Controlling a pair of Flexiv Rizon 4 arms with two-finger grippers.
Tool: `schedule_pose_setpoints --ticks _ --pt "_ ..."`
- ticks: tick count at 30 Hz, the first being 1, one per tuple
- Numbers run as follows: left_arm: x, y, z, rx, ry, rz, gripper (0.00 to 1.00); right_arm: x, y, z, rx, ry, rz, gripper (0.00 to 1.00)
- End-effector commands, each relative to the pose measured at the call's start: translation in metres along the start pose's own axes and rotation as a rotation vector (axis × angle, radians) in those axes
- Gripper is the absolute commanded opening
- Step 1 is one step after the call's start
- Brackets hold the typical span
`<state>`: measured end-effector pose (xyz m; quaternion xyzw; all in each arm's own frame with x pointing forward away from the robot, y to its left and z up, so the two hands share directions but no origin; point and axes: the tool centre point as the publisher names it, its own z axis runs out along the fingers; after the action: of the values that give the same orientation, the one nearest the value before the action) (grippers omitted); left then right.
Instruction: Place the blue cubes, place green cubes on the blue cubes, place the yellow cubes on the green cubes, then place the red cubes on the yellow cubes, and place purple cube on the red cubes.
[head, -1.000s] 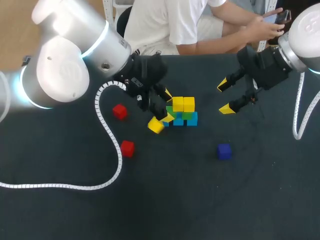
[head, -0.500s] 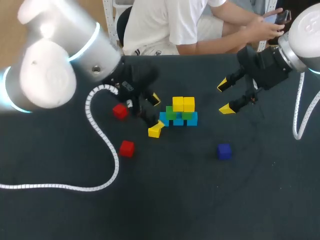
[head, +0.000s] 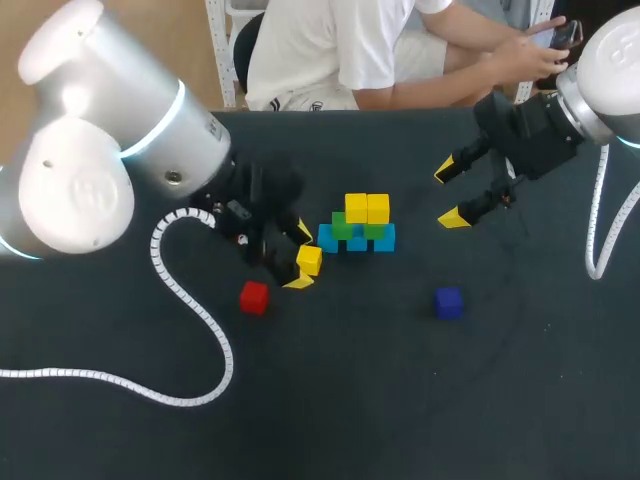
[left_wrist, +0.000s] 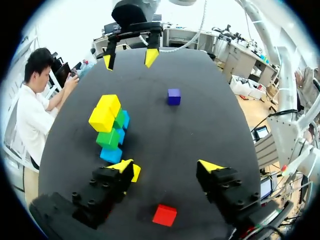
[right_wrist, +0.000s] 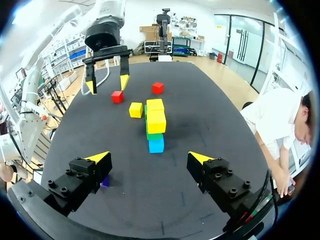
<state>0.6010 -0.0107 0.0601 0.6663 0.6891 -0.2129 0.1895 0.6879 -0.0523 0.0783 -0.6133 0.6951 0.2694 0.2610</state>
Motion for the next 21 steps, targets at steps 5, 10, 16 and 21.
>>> schedule_pose_setpoints --ticks 5,10,16,21 --pt "0.008 0.006 0.010 0.048 0.011 0.017 0.54 0.000 0.000 0.000 0.001 -0.002 -0.001 1.00" --pt "0.012 0.008 0.017 0.052 0.006 0.036 0.92 0.000 0.000 0.000 0.001 -0.002 -0.001 1.00" --pt "0.010 0.011 0.020 0.065 0.029 0.056 0.97 0.000 0.000 0.000 0.001 -0.002 -0.001 1.00" --pt "0.011 0.012 0.024 0.066 0.032 0.058 0.94 0.000 0.000 0.000 0.001 -0.002 -0.001 1.00"
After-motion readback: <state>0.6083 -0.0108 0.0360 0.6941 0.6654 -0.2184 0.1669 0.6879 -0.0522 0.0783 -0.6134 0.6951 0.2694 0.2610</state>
